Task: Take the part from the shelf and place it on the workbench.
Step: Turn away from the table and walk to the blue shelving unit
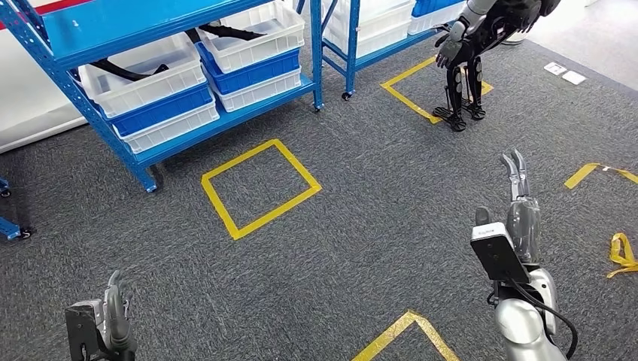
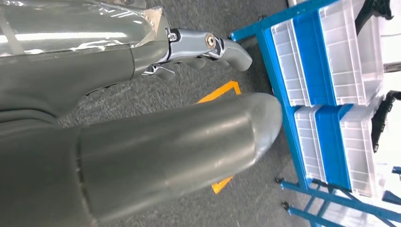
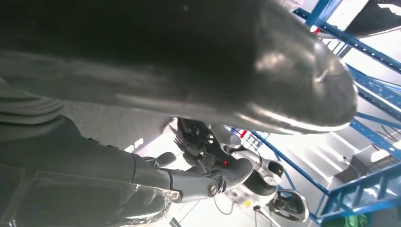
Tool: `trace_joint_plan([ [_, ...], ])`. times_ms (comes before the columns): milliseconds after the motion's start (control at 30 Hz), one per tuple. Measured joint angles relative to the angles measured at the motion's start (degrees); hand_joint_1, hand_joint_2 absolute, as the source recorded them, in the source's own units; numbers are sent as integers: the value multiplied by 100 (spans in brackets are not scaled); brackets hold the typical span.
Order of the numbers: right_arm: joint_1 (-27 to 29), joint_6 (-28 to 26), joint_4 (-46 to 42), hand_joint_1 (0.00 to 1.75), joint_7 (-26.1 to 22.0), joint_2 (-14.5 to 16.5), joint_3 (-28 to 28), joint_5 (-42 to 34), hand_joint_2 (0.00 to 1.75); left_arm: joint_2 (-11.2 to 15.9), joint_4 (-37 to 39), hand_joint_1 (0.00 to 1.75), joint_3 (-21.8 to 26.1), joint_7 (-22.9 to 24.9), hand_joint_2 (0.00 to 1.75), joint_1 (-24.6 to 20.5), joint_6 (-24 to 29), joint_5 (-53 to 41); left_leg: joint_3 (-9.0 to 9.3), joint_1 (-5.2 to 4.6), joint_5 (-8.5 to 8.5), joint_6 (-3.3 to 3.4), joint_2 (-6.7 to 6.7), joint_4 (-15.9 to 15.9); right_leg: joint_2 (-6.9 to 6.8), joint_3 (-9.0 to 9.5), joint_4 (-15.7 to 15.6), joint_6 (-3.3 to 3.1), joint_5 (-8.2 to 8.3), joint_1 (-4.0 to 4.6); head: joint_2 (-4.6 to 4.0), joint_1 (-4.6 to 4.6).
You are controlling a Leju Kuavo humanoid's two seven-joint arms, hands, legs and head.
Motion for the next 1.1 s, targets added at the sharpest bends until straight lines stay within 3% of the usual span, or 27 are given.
trace_joint_plan([
  [33,3,-5,-12,0,-2,-3,-9,-1,0,-2,-21,0,16,2,0,-3,-1,8,69,-30,-15,43,14,-148,-12,4,-13,11,2,-2,0,-3],
  [133,56,-26,-56,0,-4,-5,-24,4,0,-15,-67,0,62,25,0,16,-10,46,183,-62,-31,127,1,-325,-45,24,68,148,70,-11,0,-34],
  [200,74,-39,-97,0,-3,-8,-36,22,0,-40,-93,0,89,49,0,25,-21,44,328,-32,-5,159,-15,-411,-29,-81,347,172,-43,-9,0,-31],
  [300,120,-43,-131,0,13,-21,-70,44,0,-91,-108,0,114,102,0,34,-40,16,394,-7,-19,158,-35,-423,5,-632,1325,167,-398,-15,0,-16],
  [333,151,-43,-138,0,20,-25,-84,49,0,-109,-108,0,116,114,0,41,-45,5,414,-1,-41,147,-49,-421,7,-790,1530,185,-444,-22,0,-18],
  [367,178,-43,-146,0,25,-27,-98,54,0,-127,-107,0,117,117,0,47,-47,-4,445,11,-72,128,-62,-418,7,-848,1524,223,-397,-33,0,-19],
  [400,197,-42,-157,0,27,-28,-111,58,0,-144,-107,0,117,119,0,51,-49,-11,494,32,-113,100,-77,-414,6,-783,1272,280,-246,-49,0,-18],
  [467,217,-37,-179,0,27,-29,-140,64,0,-170,-107,0,121,120,0,52,-52,-21,598,61,-223,14,-99,-392,11,-496,472,422,147,-88,0,-9],
  [500,223,-32,-187,0,28,-31,-154,65,0,-179,-107,0,126,122,0,49,-52,-27,628,68,-278,-30,-106,-372,11,-385,173,405,208,-97,0,2],
  [533,238,-25,-193,0,32,-34,-164,69,0,-184,-108,0,131,124,0,45,-52,-35,633,60,-327,-74,-106,-356,15,-322,29,346,231,-90,0,5],
  [600,278,-15,-209,0,39,-42,-182,78,0,-195,-109,0,138,130,0,43,-51,-51,642,55,-386,-135,-105,-323,20,-269,9,135,147,-79,0,-11],
  [700,319,-11,-263,0,40,-58,-206,80,0,-202,-110,0,139,144,0,22,-52,-67,537,80,-465,-201,-64,-38,33,-119,0,-13,106,-96,0,-65],
  [800,346,4,-293,0,39,-63,-214,84,0,-210,-105,0,139,151,0,0,-52,-74,-172,92,-766,-260,-35,1023,34,21,-9,-114,-21,-61,0,-91],
  [833,362,9,-295,0,40,-61,-214,92,0,-213,-101,0,139,153,0,2,-52,-74,-423,91,-857,-260,-35,1282,37,76,-9,-127,-75,-40,0,-93],
  [867,377,10,-298,0,43,-59,-214,101,0,-216,-96,0,139,154,0,3,-51,-74,-577,87,-850,-242,-35,1335,43,142,-10,-133,-131,-22,0,-95],
  [900,387,11,-304,0,46,-57,-214,111,0,-221,-90,0,139,155,0,3,-51,-75,-636,78,-720,-200,-36,1195,48,224,-12,-135,-195,2,0,-97],
  [933,394,11,-313,0,50,-55,-214,122,0,-227,-86,0,139,156,0,3,-51,-77,-633,58,-475,-131,-37,910,54,319,-16,-139,-265,26,0,-97],
  [1000,401,15,-328,0,60,-46,-213,132,0,-231,-77,0,141,162,0,5,-49,-84,-521,-21,141,46,-48,254,68,447,-43,-128,-392,39,0,-80],
  [1067,416,19,-334,0,76,-34,-212,138,0,-228,-76,0,145,173,0,15,-45,-100,-416,-106,379,142,-54,-86,82,558,-98,-79,-469,26,0,-67],
  [1100,428,20,-337,0,83,-28,-213,144,0,-230,-76,0,145,179,0,17,-42,-108,-349,-133,328,149,-54,-132,84,633,-132,-35,-475,29,0,-66],
])
